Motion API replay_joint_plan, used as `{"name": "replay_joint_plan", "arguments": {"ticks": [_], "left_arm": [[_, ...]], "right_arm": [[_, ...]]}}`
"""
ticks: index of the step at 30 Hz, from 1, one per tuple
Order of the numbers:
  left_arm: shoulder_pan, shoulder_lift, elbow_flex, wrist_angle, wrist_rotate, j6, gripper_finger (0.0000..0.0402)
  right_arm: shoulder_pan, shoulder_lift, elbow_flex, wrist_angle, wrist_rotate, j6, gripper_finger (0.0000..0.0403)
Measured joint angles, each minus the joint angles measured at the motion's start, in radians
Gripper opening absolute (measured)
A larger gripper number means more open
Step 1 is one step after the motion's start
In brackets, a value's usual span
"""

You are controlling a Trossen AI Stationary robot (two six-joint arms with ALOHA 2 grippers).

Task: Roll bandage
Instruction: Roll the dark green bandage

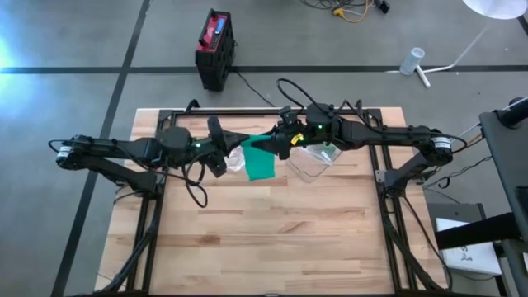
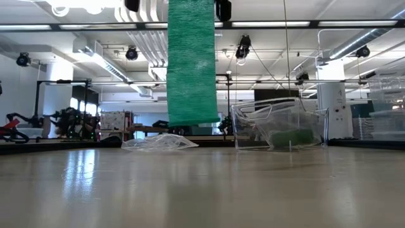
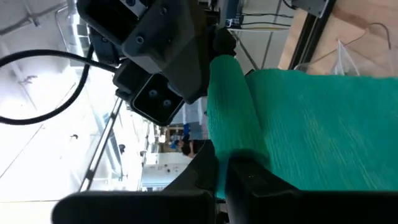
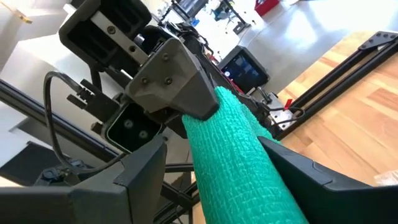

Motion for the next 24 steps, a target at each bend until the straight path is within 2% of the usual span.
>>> {"name": "replay_joint_plan", "arguments": {"ticks": [9,14,19,24], "left_arm": [[-0.015,-0.006,0.000,0.004,-0.071,0.067,0.0000],[-0.016,-0.004,0.000,0.004,-0.077,0.072,0.0000],[-0.021,-0.003,0.000,0.002,-0.081,0.072,0.0001],[-0.037,-0.003,0.000,-0.006,-0.084,0.068,0.0007]], "right_arm": [[0.000,0.000,0.000,0.012,0.001,0.021,0.0235],[0.000,0.000,0.000,0.009,0.001,0.022,0.0227],[0.000,0.000,0.000,0.007,0.003,0.022,0.0203],[0.000,0.000,0.000,0.003,0.001,0.014,0.0158]]}}
